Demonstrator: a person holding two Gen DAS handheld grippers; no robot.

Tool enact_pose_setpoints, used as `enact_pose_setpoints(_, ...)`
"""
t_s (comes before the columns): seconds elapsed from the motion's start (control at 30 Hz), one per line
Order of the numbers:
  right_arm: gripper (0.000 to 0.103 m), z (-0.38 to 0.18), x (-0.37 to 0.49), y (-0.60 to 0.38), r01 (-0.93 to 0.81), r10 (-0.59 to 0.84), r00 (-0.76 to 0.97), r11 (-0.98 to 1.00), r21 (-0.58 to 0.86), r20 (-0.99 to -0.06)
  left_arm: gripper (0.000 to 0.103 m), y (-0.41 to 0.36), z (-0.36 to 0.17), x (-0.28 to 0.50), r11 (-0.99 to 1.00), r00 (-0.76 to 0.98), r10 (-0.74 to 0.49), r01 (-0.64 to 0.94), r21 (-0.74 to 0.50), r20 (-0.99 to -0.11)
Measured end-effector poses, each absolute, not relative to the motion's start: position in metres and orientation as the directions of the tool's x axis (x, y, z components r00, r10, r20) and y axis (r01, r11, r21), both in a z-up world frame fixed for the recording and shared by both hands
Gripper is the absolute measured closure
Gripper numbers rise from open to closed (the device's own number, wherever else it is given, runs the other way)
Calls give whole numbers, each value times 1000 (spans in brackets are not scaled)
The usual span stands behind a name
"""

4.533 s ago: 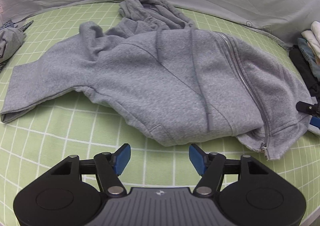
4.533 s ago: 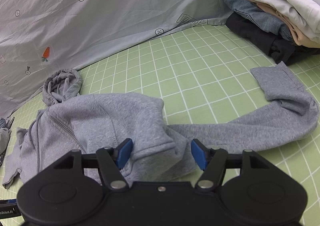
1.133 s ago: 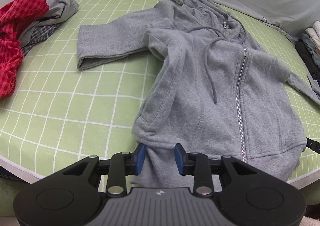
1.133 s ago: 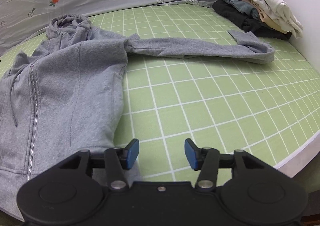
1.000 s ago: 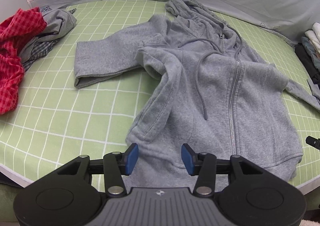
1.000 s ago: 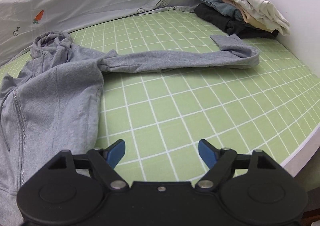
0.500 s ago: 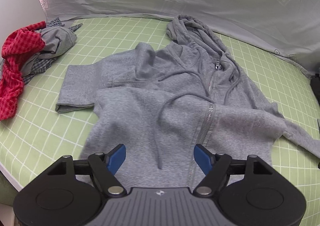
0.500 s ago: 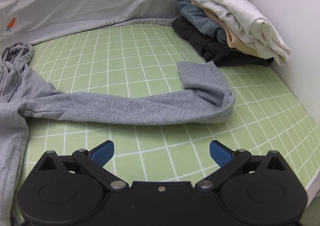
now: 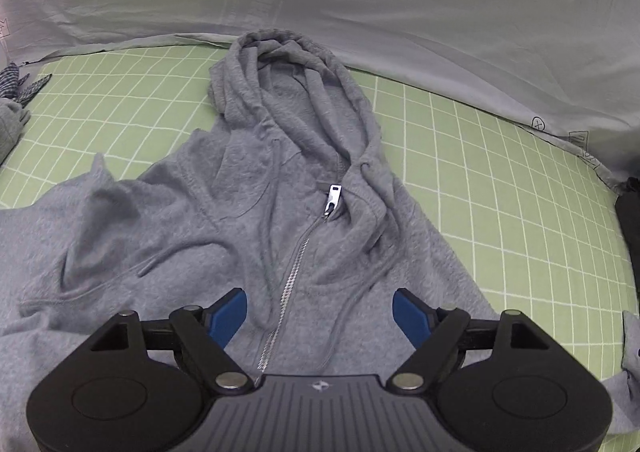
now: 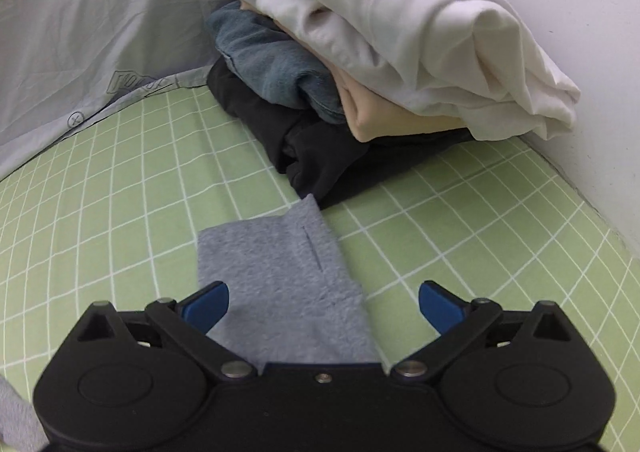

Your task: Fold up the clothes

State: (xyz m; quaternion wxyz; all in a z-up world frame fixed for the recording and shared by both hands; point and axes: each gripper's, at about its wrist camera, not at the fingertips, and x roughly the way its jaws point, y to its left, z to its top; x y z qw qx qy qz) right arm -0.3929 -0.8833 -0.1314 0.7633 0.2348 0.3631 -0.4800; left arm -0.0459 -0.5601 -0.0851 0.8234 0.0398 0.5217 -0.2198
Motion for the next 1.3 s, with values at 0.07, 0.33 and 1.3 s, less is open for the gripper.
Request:
enact_pose_setpoints(0.07,3,-140,-394,-905,920,-552,267,390,39,-790,22,-573,-97,-26,898,346,-329,402,-178,-879)
enact_pose_setpoints(0.33,22,-149,-384,-920,920,-554,273,389,45,-787,41,-608,-123,4,920,412,-236,387,-66,-880)
enact_pose_setpoints(1.3,98,-140,-470,-880,965,-666,-67,147,-219,-743,81,-639,-119,49,931,566,-206,365,18,-798)
